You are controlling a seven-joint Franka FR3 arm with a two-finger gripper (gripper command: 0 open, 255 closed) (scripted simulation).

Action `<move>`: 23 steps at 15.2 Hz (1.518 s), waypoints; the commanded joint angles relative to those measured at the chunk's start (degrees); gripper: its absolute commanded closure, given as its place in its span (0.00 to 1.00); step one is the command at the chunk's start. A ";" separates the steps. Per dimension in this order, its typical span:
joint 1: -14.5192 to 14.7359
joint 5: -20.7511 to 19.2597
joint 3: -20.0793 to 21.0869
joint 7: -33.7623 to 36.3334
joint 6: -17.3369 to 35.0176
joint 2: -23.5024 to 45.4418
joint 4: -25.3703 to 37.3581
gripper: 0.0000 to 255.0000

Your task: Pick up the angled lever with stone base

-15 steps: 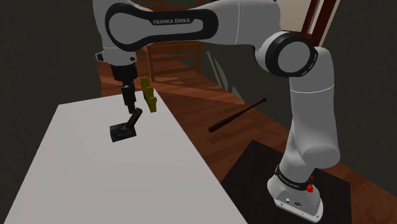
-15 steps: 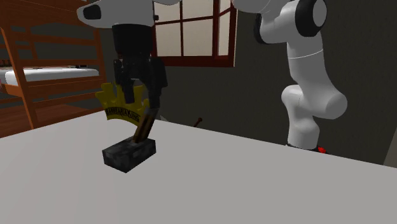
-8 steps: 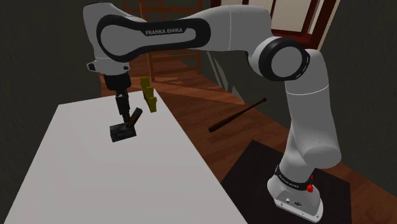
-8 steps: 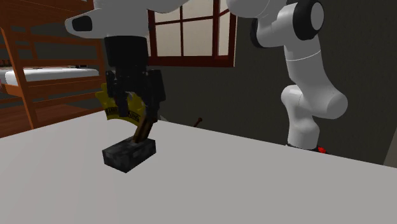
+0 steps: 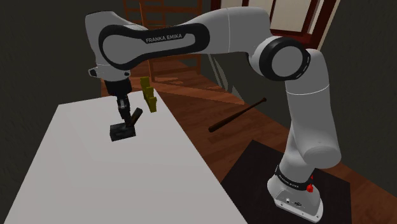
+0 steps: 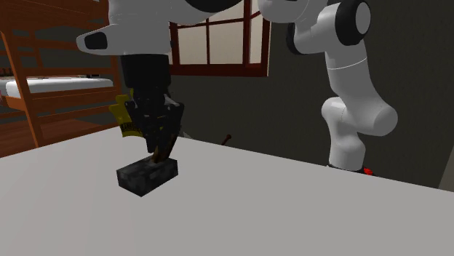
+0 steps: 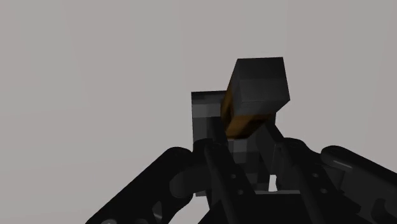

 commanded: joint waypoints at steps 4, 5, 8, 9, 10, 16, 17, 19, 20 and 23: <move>0.00 -0.01 -0.01 0.02 -0.01 0.02 -0.06 1.00; 0.00 0.00 -0.01 0.03 0.00 0.01 -0.09 1.00; 0.18 -0.07 0.01 0.07 -1.72 0.29 1.92 1.00; 0.26 -0.10 0.02 0.08 -2.57 0.44 2.92 1.00; 0.35 -0.14 0.03 0.10 -3.43 0.59 3.93 1.00; 1.05 -0.49 0.05 0.20 -8.90 2.04 10.85 1.00; 1.20 -0.58 0.05 0.23 -9.88 2.38 12.18 1.00; 1.55 -0.78 0.04 0.27 -11.94 3.20 15.05 1.00; 1.75 -0.90 0.03 0.29 -13.02 3.68 16.60 1.00; 2.00 -1.06 0.00 0.32 -14.30 4.28 18.50 1.00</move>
